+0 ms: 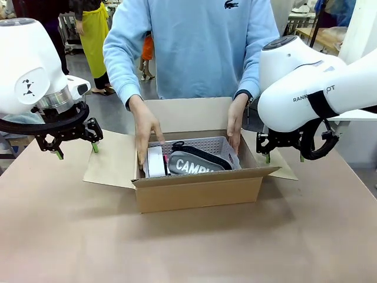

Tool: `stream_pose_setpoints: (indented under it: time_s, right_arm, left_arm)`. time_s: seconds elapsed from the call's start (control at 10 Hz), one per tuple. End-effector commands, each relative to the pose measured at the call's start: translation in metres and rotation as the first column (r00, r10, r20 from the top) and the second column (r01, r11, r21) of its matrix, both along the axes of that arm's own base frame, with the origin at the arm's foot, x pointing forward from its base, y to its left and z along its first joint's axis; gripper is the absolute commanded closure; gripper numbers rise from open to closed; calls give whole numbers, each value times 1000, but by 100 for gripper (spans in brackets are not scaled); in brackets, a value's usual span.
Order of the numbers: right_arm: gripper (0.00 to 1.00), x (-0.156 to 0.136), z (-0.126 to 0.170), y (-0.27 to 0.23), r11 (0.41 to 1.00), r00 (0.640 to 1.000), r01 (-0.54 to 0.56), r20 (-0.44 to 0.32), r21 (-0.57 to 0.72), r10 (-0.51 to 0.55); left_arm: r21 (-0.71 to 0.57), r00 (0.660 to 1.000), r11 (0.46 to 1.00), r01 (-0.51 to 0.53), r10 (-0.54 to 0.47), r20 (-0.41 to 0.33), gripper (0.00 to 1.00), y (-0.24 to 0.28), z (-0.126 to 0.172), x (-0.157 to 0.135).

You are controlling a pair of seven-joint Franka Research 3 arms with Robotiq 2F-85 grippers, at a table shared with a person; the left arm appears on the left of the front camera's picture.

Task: Pack the gift set into the box.
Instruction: Lift both hands away from the flaps of the Package Box.

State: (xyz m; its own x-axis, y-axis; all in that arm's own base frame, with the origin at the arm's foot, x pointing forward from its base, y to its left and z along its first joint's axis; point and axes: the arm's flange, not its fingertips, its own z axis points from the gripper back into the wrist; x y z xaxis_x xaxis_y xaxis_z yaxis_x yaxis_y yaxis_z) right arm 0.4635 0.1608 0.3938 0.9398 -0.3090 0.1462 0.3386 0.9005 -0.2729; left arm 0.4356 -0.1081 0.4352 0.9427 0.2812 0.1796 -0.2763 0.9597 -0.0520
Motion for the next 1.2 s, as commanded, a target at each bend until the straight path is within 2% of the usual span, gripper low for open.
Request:
stream_pose_setpoints:
  time_s: [0.0,0.6,0.7,0.8,0.9,1.0,1.1]
  right_arm:
    - [0,3,3,0,1000,1000,-7,2,-19,7]
    - [0,0,0,0,1000,1000,0,0,0,0]
    - [0,-3,22,-7,993,996,-55,71,105,48]
    - [0,-14,50,-20,978,986,-108,143,177,83]
    - [0,-29,75,-36,955,973,-170,195,243,124]
    - [0,-48,100,-59,914,952,-230,273,334,139]
    - [0,-69,116,-84,840,930,-304,331,449,159]
  left_arm:
    - [18,1000,1000,-15,15,0,0,0,1,0]
    - [0,1000,1000,0,0,0,0,0,0,0]
    - [-37,996,999,-35,38,75,0,14,27,-13]
    - [-203,995,979,12,9,104,0,31,61,-35]
    - [-320,985,947,29,28,172,0,49,86,-55]
    - [-433,975,897,89,9,221,0,67,103,-76]
    - [-529,970,832,167,-44,238,0,84,110,-89]
